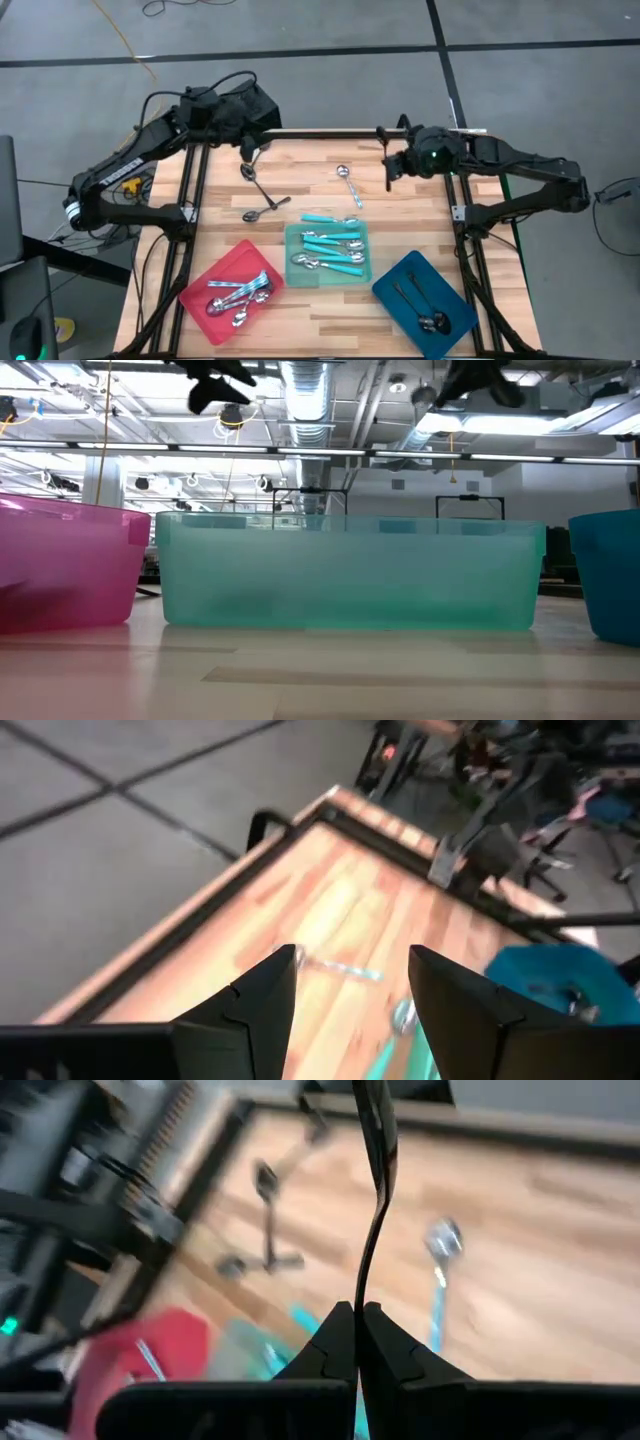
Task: Sort silverware by color (type)
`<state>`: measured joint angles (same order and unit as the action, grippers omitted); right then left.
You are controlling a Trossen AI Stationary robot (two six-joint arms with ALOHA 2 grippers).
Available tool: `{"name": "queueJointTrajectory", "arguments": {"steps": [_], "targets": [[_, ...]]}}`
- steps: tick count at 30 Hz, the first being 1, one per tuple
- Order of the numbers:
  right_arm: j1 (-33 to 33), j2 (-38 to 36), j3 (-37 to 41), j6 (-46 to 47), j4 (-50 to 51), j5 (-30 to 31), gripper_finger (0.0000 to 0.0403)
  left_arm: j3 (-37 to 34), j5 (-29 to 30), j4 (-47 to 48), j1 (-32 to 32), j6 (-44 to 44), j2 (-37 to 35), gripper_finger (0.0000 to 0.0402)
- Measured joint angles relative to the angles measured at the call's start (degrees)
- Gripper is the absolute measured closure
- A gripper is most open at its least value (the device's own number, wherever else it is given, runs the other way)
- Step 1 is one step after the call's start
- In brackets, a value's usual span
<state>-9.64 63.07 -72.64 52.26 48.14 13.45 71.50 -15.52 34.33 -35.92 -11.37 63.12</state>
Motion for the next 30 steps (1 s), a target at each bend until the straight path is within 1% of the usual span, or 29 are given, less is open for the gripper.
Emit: {"name": "queueJointTrajectory", "arguments": {"steps": [2,5,11,15,18,21,25,30], "targets": [[1.39,-0.07,0.00,2.48,5.02,0.00,0.0382,0.00,0.14,3.49,0.00,-0.54,-1.18,0.0225],[3.37,0.00,0.03,6.71,11.67,-0.02,0.0382,0.00,-2.80,5.83,0.00,-0.92,-2.77,0.0226],[8.21,0.00,0.04,12.96,16.10,0.15,0.0382,0.00,-7.93,9.03,0.27,-1.69,-4.01,0.0226],[12.72,0.60,0.04,19.26,23.52,0.13,0.0382,0.00,-9.66,9.05,1.35,-2.80,-4.03,0.0226],[17.09,1.67,0.11,24.48,27.16,-0.64,0.0382,0.00,-10.89,6.65,2.65,-3.97,-4.16,0.0226],[22.70,2.44,0.02,29.10,26.88,-1.33,0.0382,0.00,-10.73,4.15,4.34,-8.23,-4.25,0.0226],[31.49,4.32,0.02,34.31,24.59,-1.10,0.0382,0.00,-10.04,3.05,7.01,-13.41,-4.25,0.0226],[41.48,6.03,0.07,43.41,23.05,-1.33,0.0382,-0.01,-9.67,7.05,8.96,-20.21,-2.93,0.0226]]}}
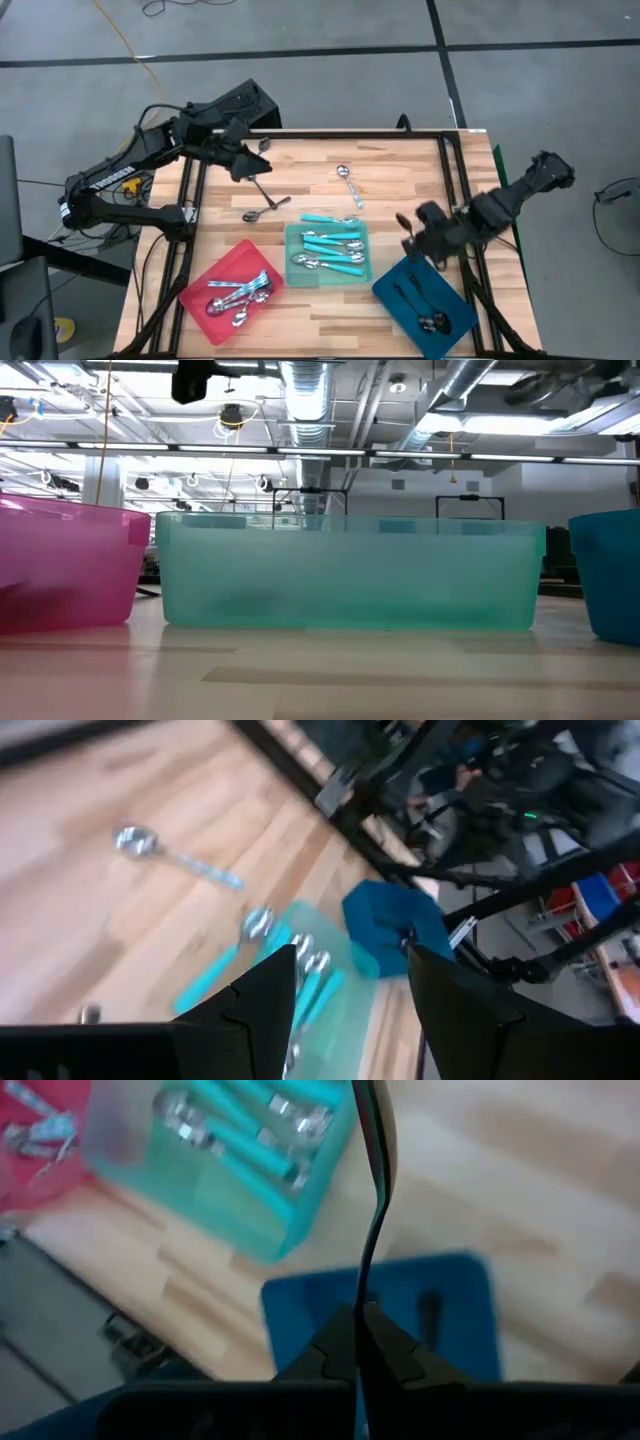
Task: Sort silverware by color (type)
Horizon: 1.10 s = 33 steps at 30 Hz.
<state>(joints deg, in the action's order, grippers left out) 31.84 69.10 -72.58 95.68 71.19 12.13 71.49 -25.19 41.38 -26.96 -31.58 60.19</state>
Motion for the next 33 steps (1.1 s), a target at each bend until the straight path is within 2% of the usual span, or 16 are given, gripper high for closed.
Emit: {"name": "queueJointTrajectory", "arguments": {"steps": [4,7,12,15,19,21,23,25,28,33], "targets": [[6.22,1.53,0.00,5.25,-1.41,1.31,0.0382,0.01,2.66,3.32,1.07,0.08,1.06,0.0226],[9.47,2.57,0.00,7.51,-1.64,-0.79,0.0382,-0.01,6.60,6.58,1.81,0.21,2.11,0.0226],[13.31,2.90,0.00,10.84,-2.82,-1.79,0.0382,-0.03,10.91,4.97,5.52,1.11,3.01,0.0226],[14.96,3.14,0.00,12.91,-1.82,-2.00,0.0382,-0.03,16.65,-3.44,9.79,3.88,2.92,0.0226],[16.56,3.39,0.00,14.76,-1.85,-3.15,0.0382,-0.03,21.36,-20.39,14.10,4.32,2.25,0.0226],[17.61,3.48,0.00,15.80,-1.87,-0.41,0.0382,0.03,24.18,-28.36,15.74,1.79,2.14,0.0226],[18.48,4.48,-0.03,16.40,-1.57,3.96,0.0382,0.03,27.21,-32.31,16.88,1.07,2.24,0.0226],[18.99,5.51,-0.02,15.02,-1.68,6.06,0.0382,0.03,29.53,-31.85,17.50,1.03,2.42,0.0226],[19.30,7.31,-0.04,13.63,-1.60,6.15,0.0382,0.03,30.45,-25.23,17.19,0.41,2.48,0.0226],[19.56,9.45,-0.04,15.11,-3.85,-0.54,0.0382,0.01,30.55,-12.85,16.57,-2.93,2.51,0.0226]]}}
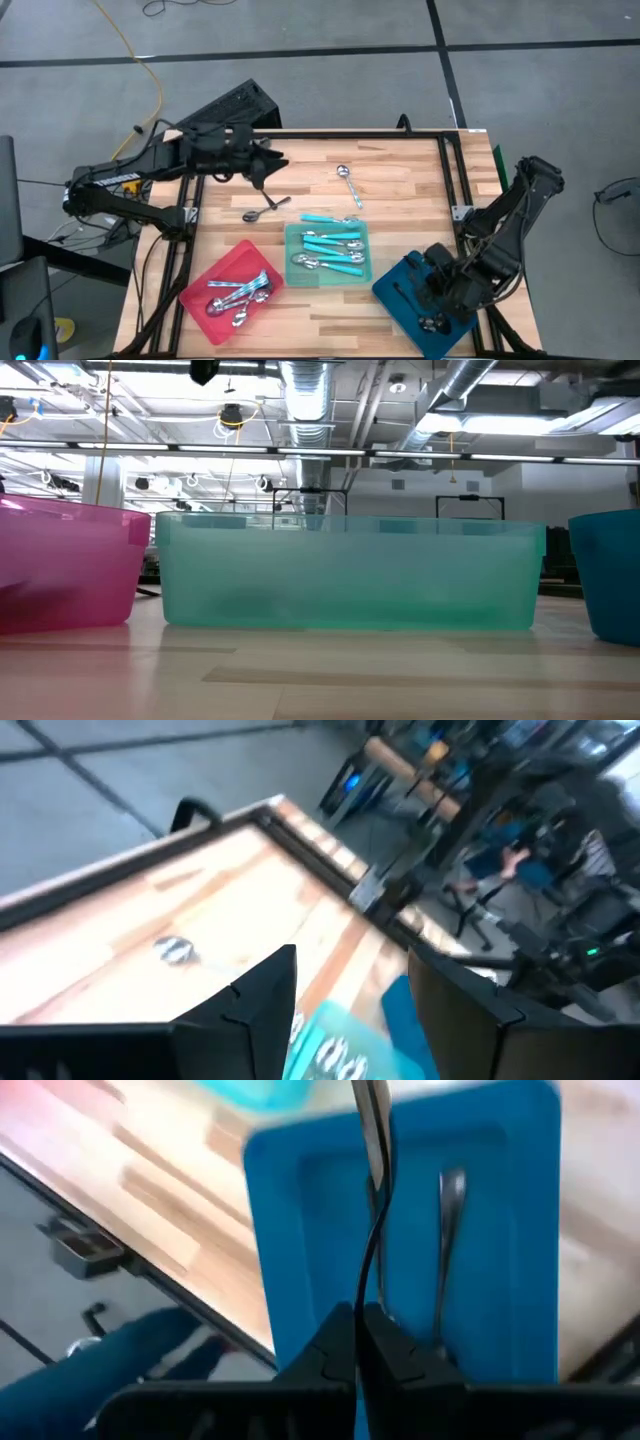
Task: Sort silverware by color (type)
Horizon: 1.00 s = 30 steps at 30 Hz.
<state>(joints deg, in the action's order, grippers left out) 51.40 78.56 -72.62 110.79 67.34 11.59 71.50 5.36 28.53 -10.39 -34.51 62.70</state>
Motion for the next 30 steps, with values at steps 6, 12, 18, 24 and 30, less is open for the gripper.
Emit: {"name": "queueJointTrajectory", "arguments": {"steps": [6,12,18,24,30], "targets": [[-0.38,2.90,0.04,1.75,-0.76,-8.52,0.0382,-0.02,5.13,1.34,2.69,1.74,0.02,0.0226],[-0.49,7.67,0.04,3.36,-2.18,-9.52,0.0382,-0.02,9.32,-1.68,5.27,0.12,0.87,0.0226],[-0.41,13.29,0.04,5.29,-2.60,-10.10,0.0381,-0.02,4.95,-2.55,5.28,-3.60,1.18,0.0226],[-0.40,18.24,0.02,2.71,-5.41,-12.98,0.0381,-0.02,4.97,-2.62,5.27,-4.37,1.19,0.0226],[-0.40,19.92,0.31,1.20,-4.50,-14.51,0.0382,-0.39,4.24,-4.70,5.79,-4.97,2.21,0.0226]]}}
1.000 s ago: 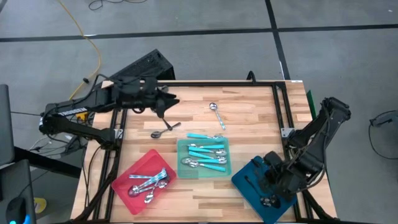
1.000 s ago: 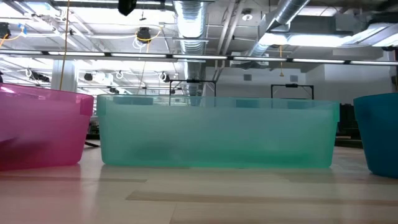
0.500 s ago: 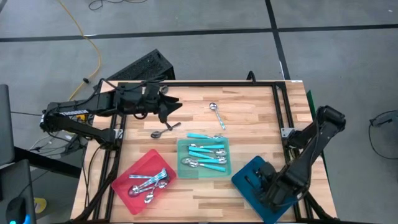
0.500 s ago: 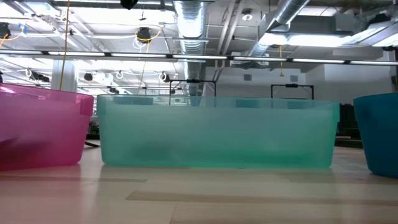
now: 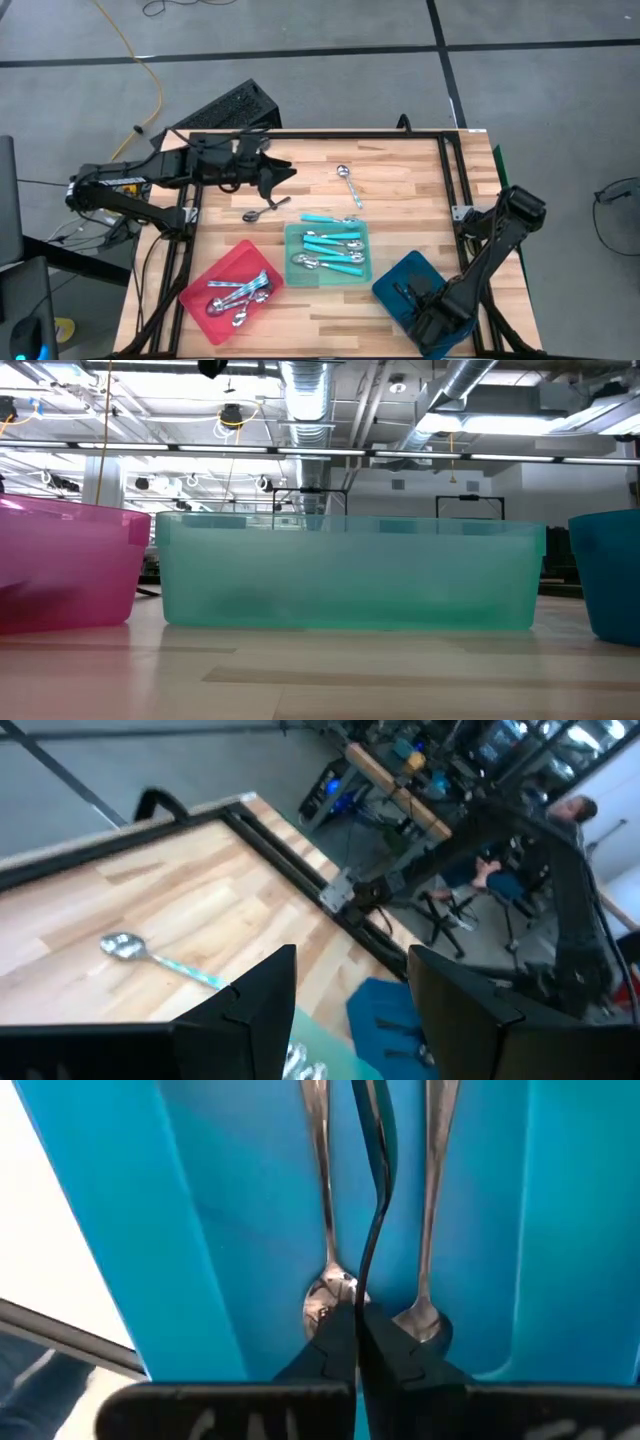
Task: Sort silverware by color (type)
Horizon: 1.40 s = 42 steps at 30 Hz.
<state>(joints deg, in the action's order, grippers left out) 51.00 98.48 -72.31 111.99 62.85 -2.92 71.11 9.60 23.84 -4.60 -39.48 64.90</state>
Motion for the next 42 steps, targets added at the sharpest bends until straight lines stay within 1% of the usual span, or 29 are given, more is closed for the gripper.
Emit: {"name": "queueJointTrajectory", "arguments": {"steps": [4,9,11,13,16,19,22,26,29,38,42], "targets": [[-0.02,-3.40,5.32,-1.34,-3.92,-0.15,0.0382,0.02,-3.29,-2.48,0.00,0.84,0.99,0.0226],[0.66,-10.74,15.18,-0.80,-18.20,-0.03,0.0383,-0.11,-3.16,-3.45,0.00,1.52,2.36,0.0226],[1.51,-13.37,18.23,0.56,-20.42,0.58,0.0383,0.02,-3.14,-6.03,0.00,1.70,2.81,0.0226],[2.26,-15.65,20.62,1.77,-22.28,1.55,0.0383,-0.02,-3.09,-5.67,0.00,1.82,2.93,0.0226],[2.93,-17.94,23.36,1.78,-25.18,2.40,0.0383,0.00,-3.50,-6.09,0.00,2.92,3.76,0.0226],[3.05,-18.80,26.02,1.65,-30.35,5.70,0.0383,-0.02,-4.43,-6.58,-0.02,3.78,4.32,0.0226],[2.92,-18.68,28.27,1.61,-34.00,4.74,0.0383,-0.02,-4.45,-6.40,0.00,3.86,4.60,0.0226],[2.84,-17.67,28.76,2.15,-34.16,3.54,0.0383,-0.02,-4.47,-7.68,0.11,3.82,5.40,0.0226],[2.91,-17.51,28.76,3.93,-33.90,4.58,0.0383,-0.02,-4.51,-8.46,0.11,3.82,5.62,0.0226],[2.43,-17.51,28.73,3.20,-32.80,5.94,0.0383,-0.02,-4.34,-8.35,0.53,3.84,5.64,0.0226],[2.44,-17.51,28.71,4.88,-29.80,7.14,0.0383,-0.02,-3.82,-8.35,0.57,3.33,5.64,0.0226]]}}
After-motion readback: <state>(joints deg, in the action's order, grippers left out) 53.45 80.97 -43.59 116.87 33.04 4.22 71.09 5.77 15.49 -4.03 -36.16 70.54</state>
